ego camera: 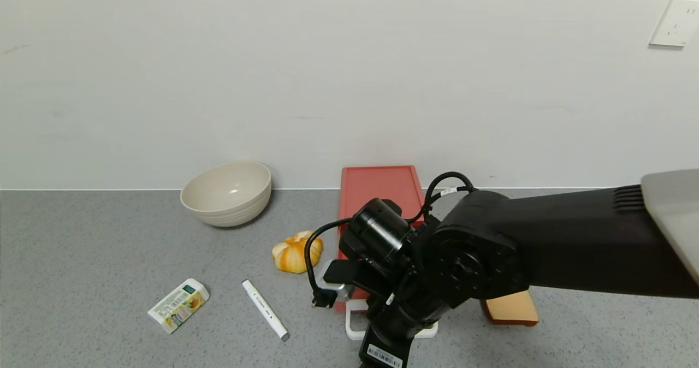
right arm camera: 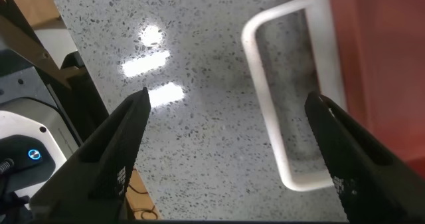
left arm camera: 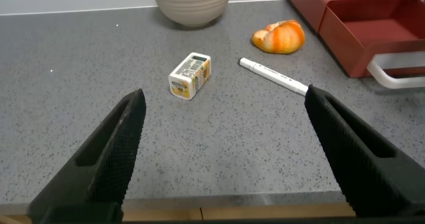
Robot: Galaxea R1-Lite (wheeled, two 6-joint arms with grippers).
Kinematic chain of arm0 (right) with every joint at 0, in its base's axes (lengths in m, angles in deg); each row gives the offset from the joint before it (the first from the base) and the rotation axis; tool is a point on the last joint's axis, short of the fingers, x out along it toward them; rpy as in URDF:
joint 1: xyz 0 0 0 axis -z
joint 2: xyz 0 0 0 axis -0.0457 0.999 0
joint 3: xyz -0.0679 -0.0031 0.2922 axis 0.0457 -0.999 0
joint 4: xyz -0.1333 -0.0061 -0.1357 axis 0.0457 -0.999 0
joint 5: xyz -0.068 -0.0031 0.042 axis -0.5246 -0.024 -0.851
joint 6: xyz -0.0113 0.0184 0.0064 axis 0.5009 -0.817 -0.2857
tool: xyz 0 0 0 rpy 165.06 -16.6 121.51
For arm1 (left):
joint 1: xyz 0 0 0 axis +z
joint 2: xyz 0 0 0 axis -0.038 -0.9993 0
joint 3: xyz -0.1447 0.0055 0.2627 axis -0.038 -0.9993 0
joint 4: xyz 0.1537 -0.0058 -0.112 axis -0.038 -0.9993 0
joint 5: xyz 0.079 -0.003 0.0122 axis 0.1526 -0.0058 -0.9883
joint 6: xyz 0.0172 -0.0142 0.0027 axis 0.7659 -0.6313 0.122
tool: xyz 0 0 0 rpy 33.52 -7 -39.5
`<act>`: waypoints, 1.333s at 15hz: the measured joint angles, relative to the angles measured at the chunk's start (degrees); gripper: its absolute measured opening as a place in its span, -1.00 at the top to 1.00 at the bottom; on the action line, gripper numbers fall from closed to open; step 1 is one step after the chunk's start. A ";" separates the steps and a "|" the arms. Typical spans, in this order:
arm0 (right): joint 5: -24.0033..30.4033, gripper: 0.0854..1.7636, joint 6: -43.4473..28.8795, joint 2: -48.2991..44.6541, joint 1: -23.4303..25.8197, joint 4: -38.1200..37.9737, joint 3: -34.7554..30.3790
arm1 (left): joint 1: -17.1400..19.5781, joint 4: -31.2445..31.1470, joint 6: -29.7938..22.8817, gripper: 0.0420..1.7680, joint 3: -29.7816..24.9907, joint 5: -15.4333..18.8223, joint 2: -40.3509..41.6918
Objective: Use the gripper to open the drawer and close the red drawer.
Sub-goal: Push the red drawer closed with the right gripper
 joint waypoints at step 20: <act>0.09 -0.94 -0.91 5.18 -3.52 -5.92 -0.02 | 0.00 0.00 0.02 -0.95 0.00 -0.11 0.00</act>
